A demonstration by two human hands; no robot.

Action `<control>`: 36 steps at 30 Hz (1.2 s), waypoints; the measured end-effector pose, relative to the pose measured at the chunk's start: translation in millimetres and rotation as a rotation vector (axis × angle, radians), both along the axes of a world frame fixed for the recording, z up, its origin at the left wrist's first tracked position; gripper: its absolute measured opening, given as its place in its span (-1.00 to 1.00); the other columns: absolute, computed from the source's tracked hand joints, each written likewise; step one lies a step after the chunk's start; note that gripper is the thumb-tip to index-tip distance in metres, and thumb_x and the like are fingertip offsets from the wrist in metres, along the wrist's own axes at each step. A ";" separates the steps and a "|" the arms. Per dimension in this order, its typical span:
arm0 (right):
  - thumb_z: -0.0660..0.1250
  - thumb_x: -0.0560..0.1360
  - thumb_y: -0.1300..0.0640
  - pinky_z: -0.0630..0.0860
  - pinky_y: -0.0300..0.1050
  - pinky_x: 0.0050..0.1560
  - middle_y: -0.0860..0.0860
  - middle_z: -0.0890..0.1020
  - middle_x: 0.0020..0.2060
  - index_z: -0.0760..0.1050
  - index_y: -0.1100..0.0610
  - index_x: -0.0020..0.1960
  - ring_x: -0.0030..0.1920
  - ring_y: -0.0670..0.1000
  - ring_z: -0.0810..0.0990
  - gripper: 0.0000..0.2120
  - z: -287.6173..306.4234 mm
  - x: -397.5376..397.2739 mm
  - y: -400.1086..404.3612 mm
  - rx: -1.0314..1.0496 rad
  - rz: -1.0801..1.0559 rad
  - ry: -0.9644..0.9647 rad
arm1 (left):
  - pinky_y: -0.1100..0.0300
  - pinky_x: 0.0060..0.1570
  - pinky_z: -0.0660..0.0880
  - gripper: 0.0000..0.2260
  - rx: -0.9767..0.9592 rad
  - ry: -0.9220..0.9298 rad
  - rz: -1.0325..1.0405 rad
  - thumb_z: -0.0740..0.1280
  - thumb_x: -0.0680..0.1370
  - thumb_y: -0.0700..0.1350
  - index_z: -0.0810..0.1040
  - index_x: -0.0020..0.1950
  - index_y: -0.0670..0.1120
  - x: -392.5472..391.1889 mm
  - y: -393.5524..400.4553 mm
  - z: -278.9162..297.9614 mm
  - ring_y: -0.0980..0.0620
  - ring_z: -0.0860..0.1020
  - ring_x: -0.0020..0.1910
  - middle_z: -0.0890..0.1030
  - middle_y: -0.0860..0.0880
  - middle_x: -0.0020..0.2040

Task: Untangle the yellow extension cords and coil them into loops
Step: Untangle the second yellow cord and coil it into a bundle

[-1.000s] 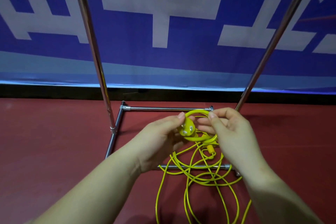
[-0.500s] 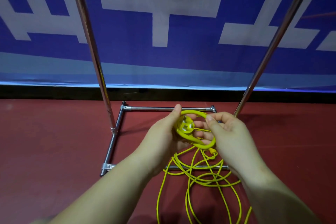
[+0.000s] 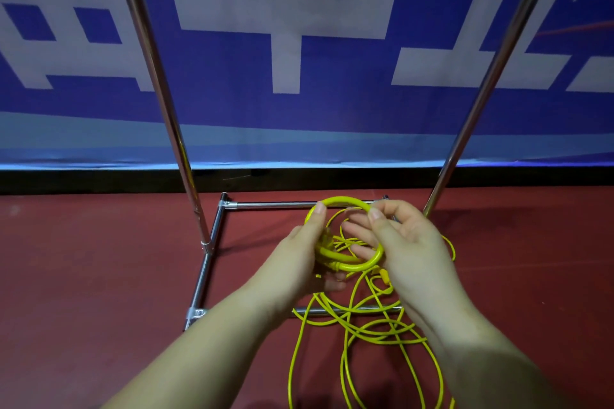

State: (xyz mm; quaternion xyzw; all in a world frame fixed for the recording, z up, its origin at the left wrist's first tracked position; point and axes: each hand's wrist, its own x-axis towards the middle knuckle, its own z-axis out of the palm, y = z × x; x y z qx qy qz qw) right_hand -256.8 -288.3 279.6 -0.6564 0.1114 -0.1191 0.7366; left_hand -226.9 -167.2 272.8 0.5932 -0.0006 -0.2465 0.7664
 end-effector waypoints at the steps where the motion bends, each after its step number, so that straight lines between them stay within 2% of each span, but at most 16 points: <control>1: 0.16 0.58 0.22 0.61 -0.18 -0.19 0.05 0.66 -0.12 0.42 0.10 -0.11 -0.12 -0.04 0.69 -0.88 0.5 0.0 -0.1 0.020 -0.009 0.003 | 0.12 -0.33 0.56 -0.53 -0.021 0.045 -0.036 0.16 0.33 0.33 0.43 -0.19 -0.10 -0.3 0.4 1.0 0.02 0.51 -0.45 0.51 -0.01 -0.47; 2: 0.16 0.59 0.20 0.61 -0.18 -0.20 0.05 0.67 -0.13 0.42 0.10 -0.10 -0.14 -0.03 0.70 -0.88 0.9 0.1 -0.7 0.041 -0.018 0.011 | 0.14 -0.35 0.56 -0.49 -0.047 0.074 -0.057 0.14 0.28 0.36 0.43 -0.18 -0.09 0.3 0.6 2.1 0.02 0.51 -0.46 0.51 0.00 -0.49; 4: 0.13 0.60 0.18 0.61 -0.20 -0.23 0.05 0.67 -0.13 0.40 0.10 -0.09 -0.18 -0.05 0.70 -0.88 1.7 1.0 -2.2 0.078 -0.023 0.038 | 0.17 -0.41 0.54 -0.50 -0.093 0.093 -0.023 0.10 0.40 0.34 0.48 -0.08 -0.07 2.3 2.0 1.9 0.02 0.53 -0.45 0.54 0.00 -0.47; 7: 0.10 0.62 0.16 0.61 -0.23 -0.29 0.06 0.67 -0.15 0.38 0.10 -0.08 -0.24 -0.07 0.69 -0.87 3.8 2.6 -5.2 0.133 -0.042 0.055 | 0.21 -0.40 0.54 -0.72 -0.109 0.038 -0.020 0.15 0.57 0.09 0.50 0.12 -0.04 3.1 7.9 1.4 0.04 0.58 -0.36 0.56 -0.04 -0.28; 11: 0.08 0.63 0.16 0.61 -0.21 -0.31 0.10 0.66 -0.14 0.38 0.11 -0.07 -0.26 -0.05 0.70 -0.86 7.4 3.2 -14.3 0.249 -0.065 0.080 | 0.27 -0.27 0.58 -0.87 -0.087 -0.039 -0.134 0.23 0.56 -0.16 0.53 0.05 -0.11 1.3 17.1 1.3 0.05 0.62 -0.22 0.61 -0.06 -0.14; 15: 0.10 0.62 0.16 0.61 -0.19 -0.25 0.09 0.66 -0.15 0.38 0.10 -0.07 -0.25 -0.04 0.70 -0.87 7.2 2.9 -18.8 0.242 -0.048 0.117 | 0.26 -0.13 0.55 -0.77 0.045 -0.084 -0.204 0.29 0.53 -0.19 0.51 0.18 -0.04 1.3 20.7 -0.6 0.07 0.64 -0.14 0.68 0.00 -0.10; 18: 0.11 0.61 0.16 0.61 -0.18 -0.25 0.08 0.67 -0.17 0.38 0.10 -0.08 -0.25 -0.03 0.70 -0.88 6.2 2.9 -18.9 0.184 -0.031 0.109 | 0.20 -0.04 0.58 -0.62 0.051 -0.051 -0.169 0.35 0.49 -0.21 0.40 0.28 -0.06 0.9 20.6 -1.6 0.04 0.66 -0.11 0.69 -0.03 -0.07; 20: 0.14 0.60 0.16 0.61 -0.15 -0.24 0.08 0.67 -0.17 0.39 0.11 -0.07 -0.26 -0.02 0.70 -0.90 6.4 3.5 -18.0 0.136 -0.043 0.095 | 0.19 -0.08 0.58 -0.55 0.100 -0.100 -0.126 0.39 0.46 -0.25 0.37 0.31 -0.07 0.9 20.3 -1.9 0.04 0.66 -0.16 0.67 -0.05 -0.07; 23: 0.21 0.56 0.23 0.58 -0.05 -0.16 0.08 0.67 -0.17 0.39 0.06 -0.05 -0.27 -0.01 0.69 -0.91 6.1 4.0 -18.3 0.072 -0.090 0.083 | 0.20 -0.16 0.59 -0.67 0.129 -0.160 -0.046 0.38 0.47 -0.29 0.45 0.21 -0.14 2.7 21.9 1.6 0.06 0.65 -0.24 0.68 -0.05 -0.14; 25: 0.27 0.52 0.27 0.55 0.00 -0.03 0.07 0.64 -0.02 0.40 -0.02 0.01 -0.11 -0.03 0.65 -0.80 2.9 4.1 -22.1 -0.112 -0.086 0.073 | 0.18 -0.14 0.60 -0.77 0.104 -0.162 0.004 0.35 0.49 -0.31 0.50 0.13 -0.15 6.1 25.9 2.6 0.04 0.64 -0.25 0.69 -0.05 -0.20; 26: 0.28 0.51 0.24 0.50 0.00 0.11 0.02 0.58 0.12 0.42 -0.08 0.05 0.05 -0.04 0.60 -0.76 1.0 3.8 -24.4 -0.308 -0.055 0.069 | 0.17 -0.12 0.60 -0.80 0.101 -0.158 0.016 0.34 0.49 -0.31 0.51 0.09 -0.14 8.0 28.1 3.6 0.02 0.65 -0.24 0.69 -0.04 -0.22; 28: 0.27 0.53 0.11 0.24 -0.12 0.38 -0.13 0.40 0.29 0.46 -0.18 0.04 0.37 -0.09 0.33 -0.81 -3.4 1.6 -27.3 -0.702 0.064 0.044 | 0.19 -0.14 0.61 -0.85 0.073 -0.121 0.027 0.33 0.50 -0.31 0.54 0.03 -0.14 11.9 33.2 4.6 -0.02 0.65 -0.22 0.69 -0.08 -0.22; 30: 0.22 0.53 -0.01 0.09 -0.24 0.36 -0.23 0.35 0.27 0.48 -0.19 -0.07 0.43 -0.19 0.13 -0.91 -5.0 -1.0 -28.9 -0.862 0.163 0.019 | 0.22 -0.21 0.62 -0.88 -0.012 -0.049 0.052 0.31 0.50 -0.32 0.55 0.00 -0.17 15.4 38.0 6.0 -0.03 0.65 -0.24 0.68 -0.12 -0.21; 32: 0.21 0.52 -0.06 0.21 -0.25 0.27 -0.30 0.46 0.16 0.47 -0.12 -0.13 0.34 -0.23 0.30 -0.90 -2.4 -2.6 -31.6 -0.883 0.224 0.010 | 0.21 -0.20 0.62 -0.89 -0.079 -0.003 0.079 0.29 0.50 -0.33 0.56 -0.02 -0.19 18.9 43.1 8.9 -0.01 0.66 -0.27 0.68 -0.12 -0.20; 34: 0.24 0.48 -0.10 0.38 -0.20 0.01 -0.26 0.57 -0.18 0.48 -0.07 -0.18 -0.06 -0.27 0.50 -0.85 0.7 -3.6 -36.7 -0.882 0.275 0.008 | 0.20 -0.17 0.62 -0.88 -0.102 -0.011 0.086 0.28 0.50 -0.34 0.57 -0.03 -0.18 20.6 48.6 11.7 0.02 0.66 -0.27 0.69 -0.11 -0.19; 36: 0.27 0.43 -0.17 0.39 -0.16 -0.20 -0.22 0.53 -0.36 0.49 -0.04 -0.22 -0.32 -0.20 0.45 -0.79 2.5 -3.5 -40.3 -0.884 0.311 0.021 | 0.19 -0.16 0.62 -0.86 -0.019 -0.086 0.054 0.30 0.49 -0.33 0.58 -0.01 -0.17 21.6 53.7 13.3 0.01 0.66 -0.24 0.68 -0.12 -0.16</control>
